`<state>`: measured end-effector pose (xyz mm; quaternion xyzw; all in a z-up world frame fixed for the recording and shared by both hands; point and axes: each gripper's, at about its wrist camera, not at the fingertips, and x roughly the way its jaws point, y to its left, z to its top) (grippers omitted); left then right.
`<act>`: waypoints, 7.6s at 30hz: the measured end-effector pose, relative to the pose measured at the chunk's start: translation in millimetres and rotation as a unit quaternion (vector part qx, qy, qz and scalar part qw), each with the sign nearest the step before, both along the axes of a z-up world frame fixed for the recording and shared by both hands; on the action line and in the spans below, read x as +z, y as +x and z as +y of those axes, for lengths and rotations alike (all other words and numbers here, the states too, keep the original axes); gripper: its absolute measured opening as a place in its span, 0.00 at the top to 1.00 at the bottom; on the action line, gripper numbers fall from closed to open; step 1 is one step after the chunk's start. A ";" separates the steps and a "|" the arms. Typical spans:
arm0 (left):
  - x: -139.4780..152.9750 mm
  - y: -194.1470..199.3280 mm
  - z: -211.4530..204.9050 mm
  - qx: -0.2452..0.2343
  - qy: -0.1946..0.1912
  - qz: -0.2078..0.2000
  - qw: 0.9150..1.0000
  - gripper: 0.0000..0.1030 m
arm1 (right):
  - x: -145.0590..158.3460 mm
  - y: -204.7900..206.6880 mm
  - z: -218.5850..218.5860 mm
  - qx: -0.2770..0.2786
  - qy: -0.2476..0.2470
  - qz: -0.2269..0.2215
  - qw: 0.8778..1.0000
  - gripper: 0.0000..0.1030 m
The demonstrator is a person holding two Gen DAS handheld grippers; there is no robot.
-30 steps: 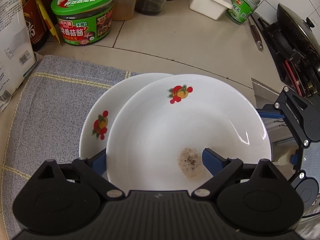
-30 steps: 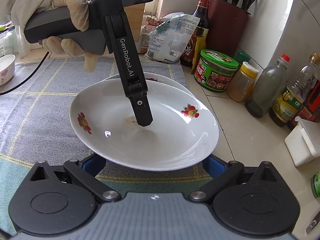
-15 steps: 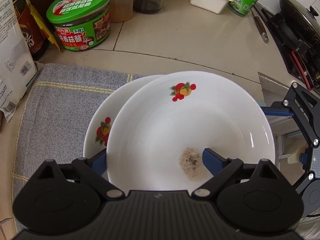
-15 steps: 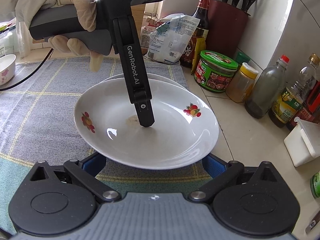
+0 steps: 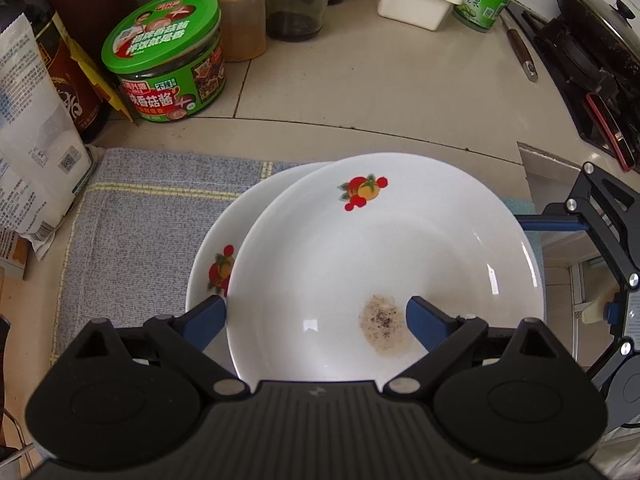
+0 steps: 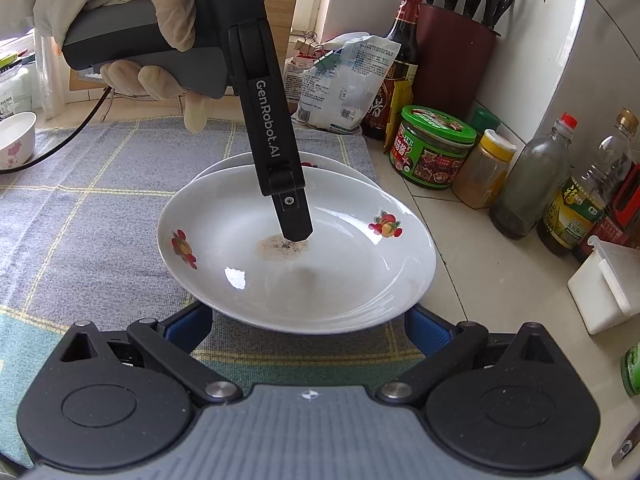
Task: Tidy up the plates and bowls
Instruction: 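Lower the plate onto the stack and open the left tool, then move both tools toward the large white bowl on the towel, then grip the large white bowl rim with both tools and lift it, then lower the large white bowl onto the towel and open both tools, then grip the pink-flowered bowl rim with the right tool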
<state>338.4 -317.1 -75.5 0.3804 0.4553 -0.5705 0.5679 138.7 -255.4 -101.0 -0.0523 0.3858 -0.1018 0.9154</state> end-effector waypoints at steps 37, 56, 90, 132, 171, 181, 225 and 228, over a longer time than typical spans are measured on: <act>59.2 -100.0 158.7 0.257 -0.225 -0.154 0.927 0.02 | 13.2 -5.8 2.9 0.044 -0.013 -0.015 0.999 0.00; 49.3 -150.0 353.8 0.429 -0.226 -0.185 0.855 0.02 | 21.6 36.6 151.0 0.184 -0.018 -0.013 0.983 0.00; -38.2 -110.0 532.5 0.328 -0.174 -0.130 0.919 0.01 | -24.6 74.7 333.9 0.332 0.029 0.066 0.941 0.00; -5.4 -105.6 499.4 0.128 -0.171 -0.174 0.961 0.25 | 4.2 79.7 348.8 0.455 -0.049 0.044 0.888 0.18; -26.1 -83.4 325.9 0.050 -0.198 -0.164 0.965 0.25 | 5.3 62.1 192.8 0.326 -0.059 0.076 0.940 0.18; -27.7 -77.6 319.6 0.066 -0.196 -0.141 0.968 0.23 | 2.1 70.3 178.6 0.313 -0.031 0.077 0.946 0.08; -4.1 -45.0 437.9 0.427 -0.154 -0.251 0.855 0.06 | 37.1 224.8 271.4 0.328 0.074 0.031 0.941 0.02; -6.8 -38.0 434.8 0.434 -0.150 -0.255 0.851 0.06 | 32.3 241.1 280.8 0.339 0.080 0.042 0.936 0.05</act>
